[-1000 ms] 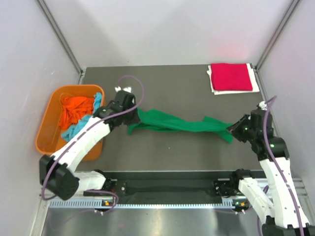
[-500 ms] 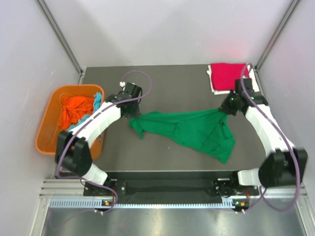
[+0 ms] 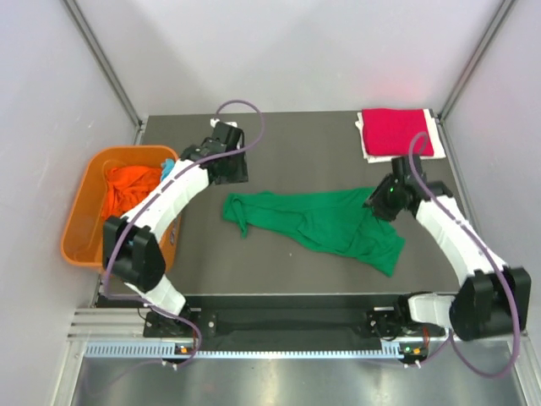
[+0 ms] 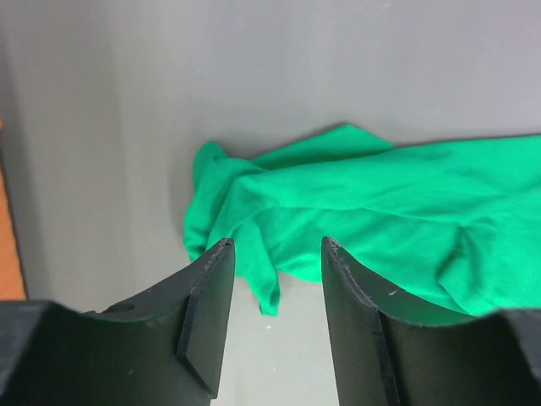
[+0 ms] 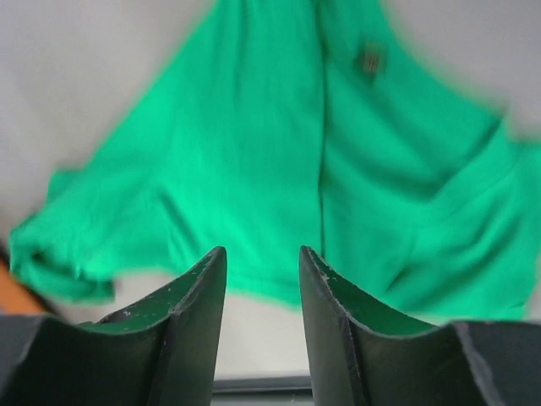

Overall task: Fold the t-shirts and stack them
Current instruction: Flatten the tshirt out

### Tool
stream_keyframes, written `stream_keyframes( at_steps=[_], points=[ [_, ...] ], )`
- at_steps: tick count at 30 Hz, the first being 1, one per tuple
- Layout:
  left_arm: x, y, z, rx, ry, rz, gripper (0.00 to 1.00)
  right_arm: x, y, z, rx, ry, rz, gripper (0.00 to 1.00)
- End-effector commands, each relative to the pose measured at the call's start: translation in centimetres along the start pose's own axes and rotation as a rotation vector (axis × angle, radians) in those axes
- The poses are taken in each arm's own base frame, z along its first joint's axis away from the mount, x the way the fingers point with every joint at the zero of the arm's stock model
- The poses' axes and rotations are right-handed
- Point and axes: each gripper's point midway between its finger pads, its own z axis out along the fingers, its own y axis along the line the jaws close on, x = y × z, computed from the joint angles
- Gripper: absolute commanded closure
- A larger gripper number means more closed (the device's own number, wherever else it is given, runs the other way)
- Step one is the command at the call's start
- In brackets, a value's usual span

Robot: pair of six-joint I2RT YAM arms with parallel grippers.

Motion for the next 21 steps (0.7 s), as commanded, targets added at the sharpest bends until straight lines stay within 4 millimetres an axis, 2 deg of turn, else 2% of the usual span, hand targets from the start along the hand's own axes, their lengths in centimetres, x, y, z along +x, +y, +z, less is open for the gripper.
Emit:
stream_keyframes(
  at_steps=[1,2,3,4,5,6,8,14,21],
  points=[
    [-0.8,-0.3,-3.8,0.078,-0.069,-0.002,0.49,5.2,0.2,-0.3,-0.044,0.081,0.149,0.61],
    [-0.7,-0.7,-4.1,0.115,-0.075,-0.005,0.49,6.1,0.1,-0.2,-0.041,0.093,0.157,0.61],
    [-0.6,-0.8,-4.9,0.135,-0.091,-0.012,0.49,8.0,-0.5,0.2,-0.023,0.126,0.147,0.61],
    [0.5,-0.4,-4.6,0.132,-0.07,-0.014,0.49,8.7,-0.5,0.2,-0.019,0.137,0.188,0.62],
    [0.8,-0.5,-4.9,0.143,-0.075,-0.016,0.49,9.3,-0.2,0.4,-0.033,0.145,0.194,0.62],
    [0.9,-0.3,-5.5,0.153,-0.089,-0.021,0.49,10.8,-0.5,0.7,-0.026,0.171,0.184,0.62],
    [2.3,0.1,-5.3,0.156,-0.069,-0.017,0.5,12.2,-0.4,1.0,-0.018,0.192,0.209,0.62],
    [5.3,0.1,-6.0,0.218,-0.023,0.01,0.5,14.0,-1.8,2.8,0.071,0.243,0.259,0.65],
    [6.5,0.5,-6.1,0.222,-0.008,0.015,0.51,14.8,-1.8,4.0,0.11,0.278,0.28,0.66]
  ],
)
